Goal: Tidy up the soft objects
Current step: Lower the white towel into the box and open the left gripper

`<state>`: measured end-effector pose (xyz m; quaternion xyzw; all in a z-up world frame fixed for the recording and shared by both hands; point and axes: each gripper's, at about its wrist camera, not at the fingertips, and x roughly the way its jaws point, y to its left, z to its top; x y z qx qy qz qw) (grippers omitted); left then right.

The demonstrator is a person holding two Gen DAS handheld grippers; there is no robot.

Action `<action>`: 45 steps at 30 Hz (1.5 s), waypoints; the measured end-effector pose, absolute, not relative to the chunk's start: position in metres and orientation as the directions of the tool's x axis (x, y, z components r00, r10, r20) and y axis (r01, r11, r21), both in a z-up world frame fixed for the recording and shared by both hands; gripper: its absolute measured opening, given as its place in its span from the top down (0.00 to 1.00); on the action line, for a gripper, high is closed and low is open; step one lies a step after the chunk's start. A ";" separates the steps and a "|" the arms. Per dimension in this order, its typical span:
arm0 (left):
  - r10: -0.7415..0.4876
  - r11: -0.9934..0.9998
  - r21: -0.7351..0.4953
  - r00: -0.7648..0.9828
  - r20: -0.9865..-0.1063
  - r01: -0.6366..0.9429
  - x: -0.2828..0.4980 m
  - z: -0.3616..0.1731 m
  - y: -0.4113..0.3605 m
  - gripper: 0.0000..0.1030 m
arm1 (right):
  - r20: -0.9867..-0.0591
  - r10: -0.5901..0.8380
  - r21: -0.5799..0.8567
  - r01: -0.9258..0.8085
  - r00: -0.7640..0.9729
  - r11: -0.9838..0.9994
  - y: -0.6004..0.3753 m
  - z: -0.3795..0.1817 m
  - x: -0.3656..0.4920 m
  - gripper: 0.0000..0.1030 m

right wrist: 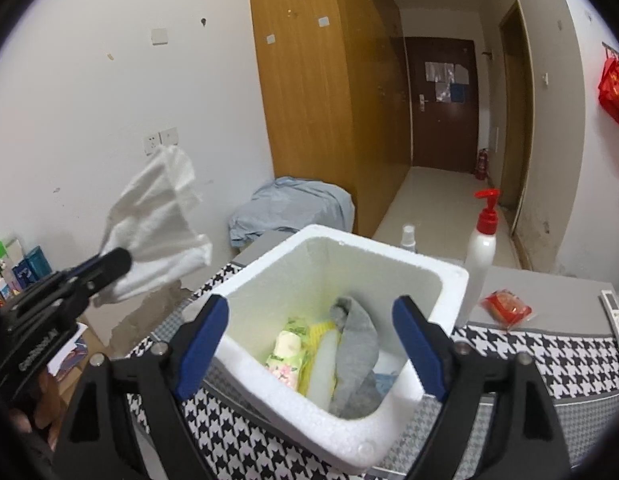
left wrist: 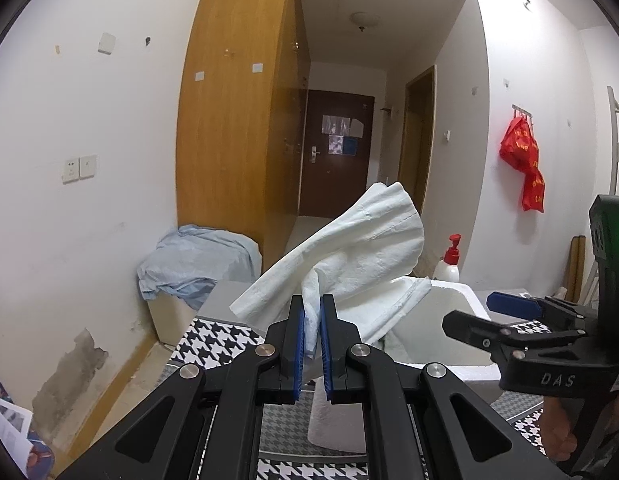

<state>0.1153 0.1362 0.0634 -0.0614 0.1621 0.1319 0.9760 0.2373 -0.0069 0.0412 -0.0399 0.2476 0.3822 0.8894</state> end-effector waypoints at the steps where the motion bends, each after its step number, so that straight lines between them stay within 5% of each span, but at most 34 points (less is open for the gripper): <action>1: 0.233 0.959 -0.076 0.914 -0.333 -0.273 0.116 0.063 0.135 0.92 | -0.474 0.655 0.114 -0.697 0.588 0.708 -0.008 0.041 0.237 0.15; 7: 0.211 0.965 -0.078 0.914 -0.347 -0.252 0.127 0.061 0.130 0.92 | -0.481 0.644 0.118 -0.684 0.595 0.720 -0.016 0.042 0.237 0.13; 9: 0.211 0.965 -0.075 0.912 -0.353 -0.252 0.131 0.060 0.129 0.92 | -0.465 0.631 0.101 -0.671 0.621 0.735 -0.020 0.043 0.236 0.00; 45: 0.075 0.993 -0.053 0.912 -0.403 -0.105 0.192 0.059 0.070 0.92 | -0.437 0.542 0.112 -0.554 0.718 0.825 -0.098 0.039 0.249 0.00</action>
